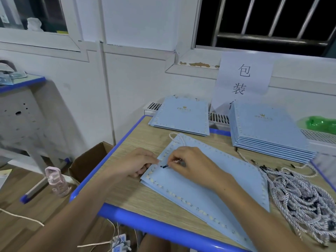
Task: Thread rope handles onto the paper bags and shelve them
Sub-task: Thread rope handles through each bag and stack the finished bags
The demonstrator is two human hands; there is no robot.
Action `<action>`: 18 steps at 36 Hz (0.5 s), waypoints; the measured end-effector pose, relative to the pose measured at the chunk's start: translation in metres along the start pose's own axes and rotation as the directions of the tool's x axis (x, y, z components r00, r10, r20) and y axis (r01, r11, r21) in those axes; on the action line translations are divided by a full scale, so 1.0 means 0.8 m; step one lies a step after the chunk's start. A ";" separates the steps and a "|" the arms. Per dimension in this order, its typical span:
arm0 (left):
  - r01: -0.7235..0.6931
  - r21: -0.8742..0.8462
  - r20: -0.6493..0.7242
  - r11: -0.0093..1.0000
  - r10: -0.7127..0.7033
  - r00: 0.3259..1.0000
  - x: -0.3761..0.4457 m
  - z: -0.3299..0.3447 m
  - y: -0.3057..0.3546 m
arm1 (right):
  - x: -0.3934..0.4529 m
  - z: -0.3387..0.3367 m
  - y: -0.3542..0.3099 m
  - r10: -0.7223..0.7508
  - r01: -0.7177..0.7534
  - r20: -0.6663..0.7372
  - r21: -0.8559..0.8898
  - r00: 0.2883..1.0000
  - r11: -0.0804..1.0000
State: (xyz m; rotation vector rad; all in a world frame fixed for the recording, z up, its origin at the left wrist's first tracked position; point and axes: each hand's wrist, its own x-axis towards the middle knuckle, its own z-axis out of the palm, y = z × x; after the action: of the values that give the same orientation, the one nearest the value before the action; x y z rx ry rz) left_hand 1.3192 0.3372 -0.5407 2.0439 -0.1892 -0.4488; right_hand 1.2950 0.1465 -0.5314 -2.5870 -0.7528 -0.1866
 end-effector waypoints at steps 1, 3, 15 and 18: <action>-0.001 0.003 -0.002 1.000 0.001 1.000 0.000 0.000 0.000 | 0.000 0.000 -0.003 -0.008 0.008 0.001 -0.029 1.000 1.000; -0.001 0.004 -0.003 1.000 0.001 1.000 -0.001 0.001 0.000 | 0.001 -0.001 -0.009 -0.023 0.022 -0.008 -0.076 1.000 0.997; -0.011 -0.023 -0.039 1.000 0.010 0.999 0.000 0.003 0.000 | 0.008 0.010 -0.028 -0.109 0.110 0.024 -0.385 0.994 0.916; -0.014 -0.102 -0.058 0.995 0.008 0.998 -0.001 0.002 -0.002 | 0.010 0.016 -0.027 -0.095 0.090 -0.002 -0.292 0.995 0.952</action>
State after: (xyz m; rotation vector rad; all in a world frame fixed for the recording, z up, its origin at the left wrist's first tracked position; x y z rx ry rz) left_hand 1.3180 0.3371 -0.5430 1.9515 -0.1395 -0.3846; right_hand 1.2904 0.1722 -0.5329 -2.8232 -0.9015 -0.3733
